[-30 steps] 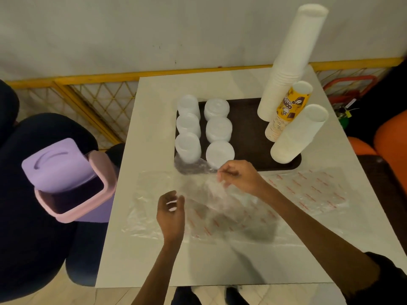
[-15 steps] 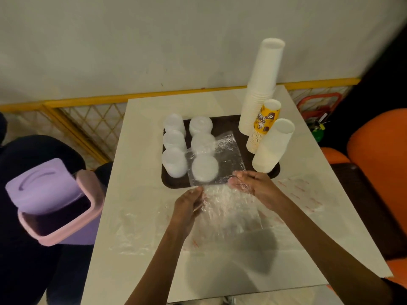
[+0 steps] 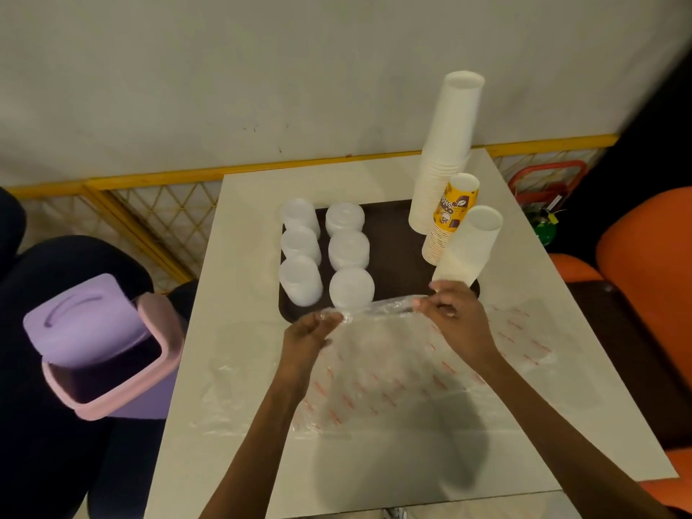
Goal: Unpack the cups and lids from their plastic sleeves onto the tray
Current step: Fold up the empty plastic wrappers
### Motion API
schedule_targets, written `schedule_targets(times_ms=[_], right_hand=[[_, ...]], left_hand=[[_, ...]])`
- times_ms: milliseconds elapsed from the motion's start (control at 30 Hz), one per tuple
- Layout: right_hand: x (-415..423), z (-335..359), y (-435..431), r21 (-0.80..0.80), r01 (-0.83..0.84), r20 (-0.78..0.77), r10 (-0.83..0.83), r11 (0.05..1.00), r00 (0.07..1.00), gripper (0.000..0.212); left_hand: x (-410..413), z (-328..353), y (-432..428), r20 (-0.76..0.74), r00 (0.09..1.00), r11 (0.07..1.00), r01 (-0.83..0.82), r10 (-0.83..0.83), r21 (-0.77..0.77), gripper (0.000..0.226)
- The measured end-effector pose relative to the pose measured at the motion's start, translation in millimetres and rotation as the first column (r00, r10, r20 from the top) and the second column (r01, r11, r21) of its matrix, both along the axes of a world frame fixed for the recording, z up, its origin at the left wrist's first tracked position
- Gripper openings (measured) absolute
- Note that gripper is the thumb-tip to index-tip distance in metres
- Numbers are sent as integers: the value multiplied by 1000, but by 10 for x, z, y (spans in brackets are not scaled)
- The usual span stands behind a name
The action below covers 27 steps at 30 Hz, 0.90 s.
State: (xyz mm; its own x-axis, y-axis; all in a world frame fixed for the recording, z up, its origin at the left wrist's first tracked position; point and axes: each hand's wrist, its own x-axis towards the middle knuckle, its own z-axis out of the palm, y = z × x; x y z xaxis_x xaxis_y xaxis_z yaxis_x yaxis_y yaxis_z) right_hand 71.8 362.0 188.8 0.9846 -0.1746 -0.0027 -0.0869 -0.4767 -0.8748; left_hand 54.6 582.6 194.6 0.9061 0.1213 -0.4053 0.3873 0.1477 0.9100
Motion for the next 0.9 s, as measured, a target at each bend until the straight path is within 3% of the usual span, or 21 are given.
schedule_targets(times_ms=[100, 167, 233, 300, 333, 467, 633, 733, 800, 900], right_hand=[[52, 137, 15, 40, -32, 193, 24, 999, 981, 18], [71, 280, 43, 203, -88, 181, 51, 975, 982, 17], [92, 396, 65, 378, -99, 140, 49, 921, 989, 12], [109, 440, 85, 430, -60, 143, -2, 901, 990, 31], [110, 445, 93, 450, -41, 126, -18, 892, 992, 35], [110, 476, 125, 607, 68, -41, -54, 792, 998, 15], [-23, 438, 192, 806, 87, -275, 241, 585, 931, 14], [-93, 314, 191, 766, 53, -352, 349, 640, 868, 19], [-121, 239, 186, 716, 51, -382, 329, 697, 863, 22], [-132, 213, 171, 675, 49, -378, 288, 736, 880, 20]], left_hand=[[99, 202, -12, 130, 990, 998, -60, 58, 9, 25], [172, 308, -11, 183, 982, 999, -41, 39, 5, 26], [235, 392, -19, 219, 976, 1000, -23, 18, 20, 14], [290, 455, -37, 255, 967, 998, -33, 18, 56, 11], [312, 474, -49, 271, 962, 997, -42, 25, 58, 13], [376, 464, -79, 278, 957, 995, -93, 79, 37, 10], [372, 367, -90, 220, 967, 986, -149, 129, 78, 13], [350, 278, -52, 179, 975, 983, -149, 128, 110, 11], [309, 252, -32, 127, 983, 983, -147, 133, 109, 7], [220, 236, -7, -21, 997, 996, -79, 80, 46, 18]])
